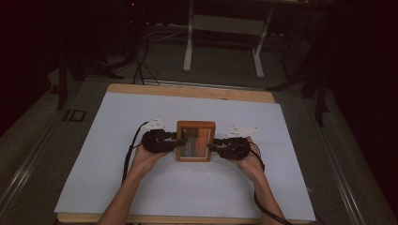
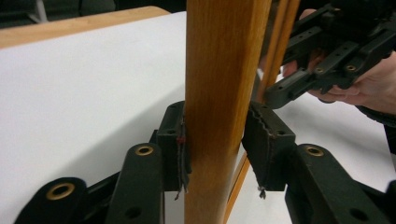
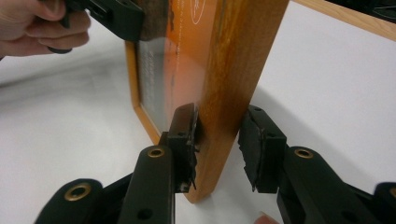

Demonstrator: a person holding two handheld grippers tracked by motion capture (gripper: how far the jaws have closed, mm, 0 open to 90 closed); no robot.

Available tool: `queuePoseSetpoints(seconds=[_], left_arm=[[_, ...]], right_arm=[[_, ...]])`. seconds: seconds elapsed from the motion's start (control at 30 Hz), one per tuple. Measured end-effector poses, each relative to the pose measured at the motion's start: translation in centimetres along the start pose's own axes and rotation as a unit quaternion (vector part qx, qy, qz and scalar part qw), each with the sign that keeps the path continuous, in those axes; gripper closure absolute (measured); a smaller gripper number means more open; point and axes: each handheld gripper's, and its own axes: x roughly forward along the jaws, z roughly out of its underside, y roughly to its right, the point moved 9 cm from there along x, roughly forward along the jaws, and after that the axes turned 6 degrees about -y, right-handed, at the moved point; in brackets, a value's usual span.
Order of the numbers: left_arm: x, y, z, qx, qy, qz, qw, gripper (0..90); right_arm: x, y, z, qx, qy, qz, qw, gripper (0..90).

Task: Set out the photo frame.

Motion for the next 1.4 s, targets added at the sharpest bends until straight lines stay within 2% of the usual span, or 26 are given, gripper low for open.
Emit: queuePoseSetpoints(seconds=[0.23,0.47,0.77,0.83,0.97,1.03,1.23,1.4], left_arm=[[0.3,-0.4,-0.1,-0.015,0.008,0.005,0.9998,58.4],[0.6,-0.6,-0.3,-0.025,0.007,0.000,0.9997,57.6],[1.1,-1.3,-0.3,-0.036,0.006,-0.028,0.9989,52.7],[0.9,-1.7,-0.1,-0.045,0.005,-0.034,0.9984,50.6],[0.6,-1.8,0.1,-0.048,0.010,-0.035,0.9982,46.9],[0.2,-1.7,0.4,-0.050,0.016,-0.028,0.9982,46.3],[-0.5,-1.5,0.7,-0.049,0.019,-0.030,0.9982,46.3],[-1.9,-1.4,0.8,-0.045,0.024,-0.039,0.9979,45.7]], right_arm=[[0.0,-0.1,0.0,0.008,0.002,-0.011,0.9999,66.3],[0.0,0.2,0.2,0.018,0.000,-0.019,0.9997,65.5],[0.4,0.7,0.2,0.025,-0.008,-0.012,0.9996,63.1],[0.4,0.7,0.2,0.025,-0.010,-0.011,0.9996,62.8],[0.4,0.7,0.2,0.021,-0.014,-0.012,0.9996,61.7],[0.2,1.0,0.3,0.023,-0.013,-0.009,0.9996,54.0],[-0.9,1.6,0.3,0.036,-0.006,0.005,0.9993,48.6],[-1.9,1.7,0.4,0.032,-0.004,0.013,0.9994,46.7]])
